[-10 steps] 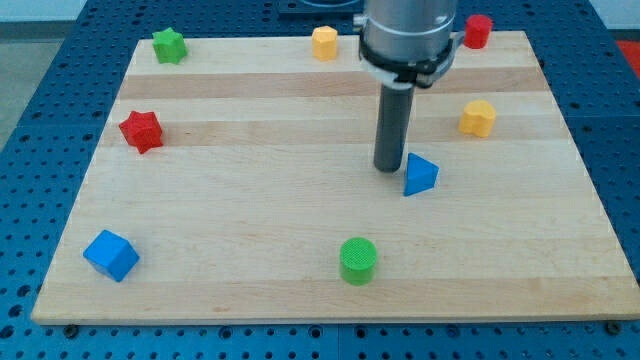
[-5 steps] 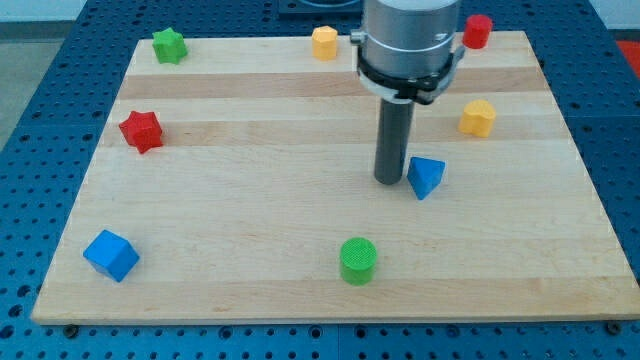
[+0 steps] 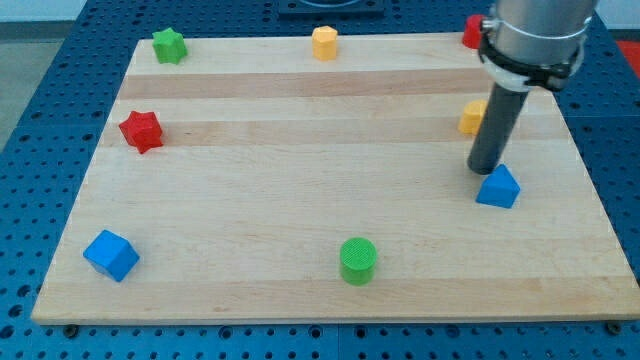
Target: Keep the blue triangle vertically at the bottom side of the yellow heart
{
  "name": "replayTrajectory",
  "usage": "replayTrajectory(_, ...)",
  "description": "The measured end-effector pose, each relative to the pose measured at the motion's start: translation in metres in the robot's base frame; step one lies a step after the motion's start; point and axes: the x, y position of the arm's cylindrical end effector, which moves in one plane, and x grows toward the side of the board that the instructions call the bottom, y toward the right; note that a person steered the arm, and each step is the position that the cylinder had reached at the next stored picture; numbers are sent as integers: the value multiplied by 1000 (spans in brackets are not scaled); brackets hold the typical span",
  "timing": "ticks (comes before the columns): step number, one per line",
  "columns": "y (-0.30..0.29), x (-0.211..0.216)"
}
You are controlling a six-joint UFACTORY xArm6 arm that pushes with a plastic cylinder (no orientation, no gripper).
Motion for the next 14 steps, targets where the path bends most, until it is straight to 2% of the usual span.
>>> replayTrajectory(1,30,6)
replayTrajectory(3,38,63)
replayTrajectory(5,32,0)
replayTrajectory(6,21,19)
replayTrajectory(8,20,98)
replayTrajectory(10,20,30)
replayTrajectory(11,11,17)
replayTrajectory(12,-16,27)
replayTrajectory(14,-18,73)
